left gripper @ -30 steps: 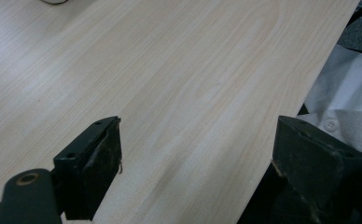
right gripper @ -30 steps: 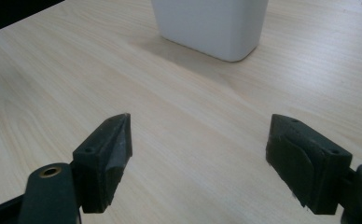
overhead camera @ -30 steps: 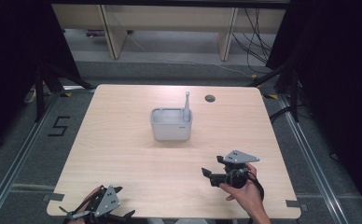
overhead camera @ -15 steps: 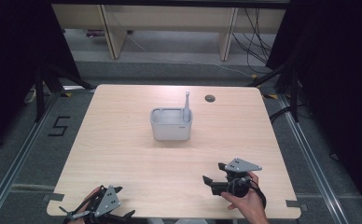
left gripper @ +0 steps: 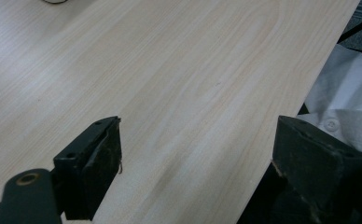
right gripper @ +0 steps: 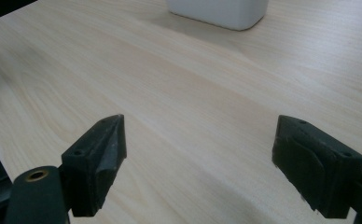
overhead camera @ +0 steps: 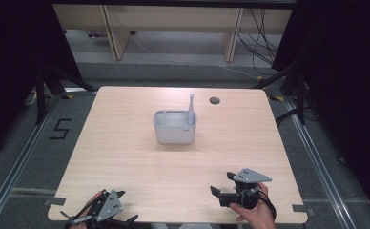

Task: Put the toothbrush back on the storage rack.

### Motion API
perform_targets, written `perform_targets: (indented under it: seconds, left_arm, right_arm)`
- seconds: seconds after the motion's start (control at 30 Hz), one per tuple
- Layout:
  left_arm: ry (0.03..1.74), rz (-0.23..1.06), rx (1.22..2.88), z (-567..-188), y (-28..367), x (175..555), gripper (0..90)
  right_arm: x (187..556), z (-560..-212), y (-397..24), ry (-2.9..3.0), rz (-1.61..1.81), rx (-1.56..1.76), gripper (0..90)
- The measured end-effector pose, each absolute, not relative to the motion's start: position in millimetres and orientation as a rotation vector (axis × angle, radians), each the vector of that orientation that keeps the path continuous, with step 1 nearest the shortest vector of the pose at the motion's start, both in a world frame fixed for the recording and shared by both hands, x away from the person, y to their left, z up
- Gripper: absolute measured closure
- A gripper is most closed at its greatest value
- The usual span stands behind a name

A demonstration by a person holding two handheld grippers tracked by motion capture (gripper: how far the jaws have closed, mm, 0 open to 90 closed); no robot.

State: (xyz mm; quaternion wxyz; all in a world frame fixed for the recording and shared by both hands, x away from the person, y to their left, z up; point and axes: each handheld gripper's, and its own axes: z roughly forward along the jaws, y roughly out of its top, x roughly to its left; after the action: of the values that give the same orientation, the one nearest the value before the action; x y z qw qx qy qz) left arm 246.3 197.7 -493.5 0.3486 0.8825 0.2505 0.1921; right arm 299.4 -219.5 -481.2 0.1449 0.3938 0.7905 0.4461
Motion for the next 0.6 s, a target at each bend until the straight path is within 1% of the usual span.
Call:
perform_targets:
  seconds: [0.27, 0.3, 0.4, 0.6]
  left_arm:
    - [0.653, 0.498, 2.271, -494.1, 197.0, 245.7, 15.3]
    - [0.655, 0.498, 2.269, -494.2, 196.9, 245.6, 15.3]
    - [0.651, 0.503, 2.279, -493.9, 197.4, 246.0, 15.3]
    - [0.651, 0.503, 2.282, -493.7, 197.6, 246.0, 15.2]
  right_arm:
    - [290.9, -486.0, -221.4, 2.311, 1.266, 1.140, 17.4]
    - [287.9, -485.5, -220.7, 2.313, 1.259, 1.189, 17.3]
    - [289.7, -489.1, -222.9, 2.316, 1.251, 1.131, 17.2]
    - [282.5, -490.3, -223.3, 2.337, 1.215, 1.172, 17.0]
